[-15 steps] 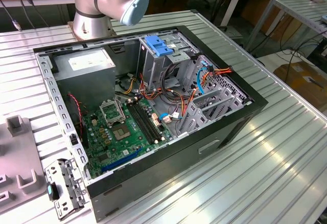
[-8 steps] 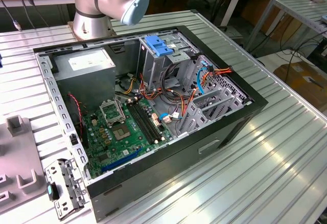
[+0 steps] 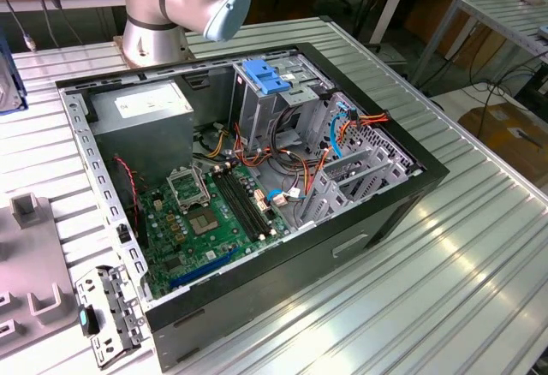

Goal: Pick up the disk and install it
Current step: 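Pick up the disk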

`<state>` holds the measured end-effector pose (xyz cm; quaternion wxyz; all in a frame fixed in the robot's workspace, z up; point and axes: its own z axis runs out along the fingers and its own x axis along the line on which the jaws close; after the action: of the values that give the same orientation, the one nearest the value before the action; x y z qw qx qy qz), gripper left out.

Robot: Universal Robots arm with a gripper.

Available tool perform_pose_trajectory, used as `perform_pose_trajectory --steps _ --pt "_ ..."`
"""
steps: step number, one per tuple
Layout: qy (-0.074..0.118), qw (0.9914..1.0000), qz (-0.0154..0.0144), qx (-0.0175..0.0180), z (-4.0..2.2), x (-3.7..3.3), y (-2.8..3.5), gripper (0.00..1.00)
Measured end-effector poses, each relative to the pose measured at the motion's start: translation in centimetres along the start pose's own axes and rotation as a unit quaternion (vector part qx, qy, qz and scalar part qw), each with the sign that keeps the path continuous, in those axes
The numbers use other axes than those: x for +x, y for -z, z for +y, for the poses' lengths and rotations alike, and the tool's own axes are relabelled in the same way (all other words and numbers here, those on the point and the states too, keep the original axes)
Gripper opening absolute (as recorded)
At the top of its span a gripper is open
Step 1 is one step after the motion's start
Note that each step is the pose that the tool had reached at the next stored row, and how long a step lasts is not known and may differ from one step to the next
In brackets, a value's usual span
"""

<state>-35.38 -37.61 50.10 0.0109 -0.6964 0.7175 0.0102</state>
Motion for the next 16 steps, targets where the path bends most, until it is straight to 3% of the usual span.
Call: perform_pose_trajectory --steps 5,16 --pt "0.000 1.00000 0.0000 -0.0004 -0.79 -0.02 0.00 0.37" --pt "0.000 1.00000 0.0001 -0.0004 -0.94 0.30 0.01 0.37"
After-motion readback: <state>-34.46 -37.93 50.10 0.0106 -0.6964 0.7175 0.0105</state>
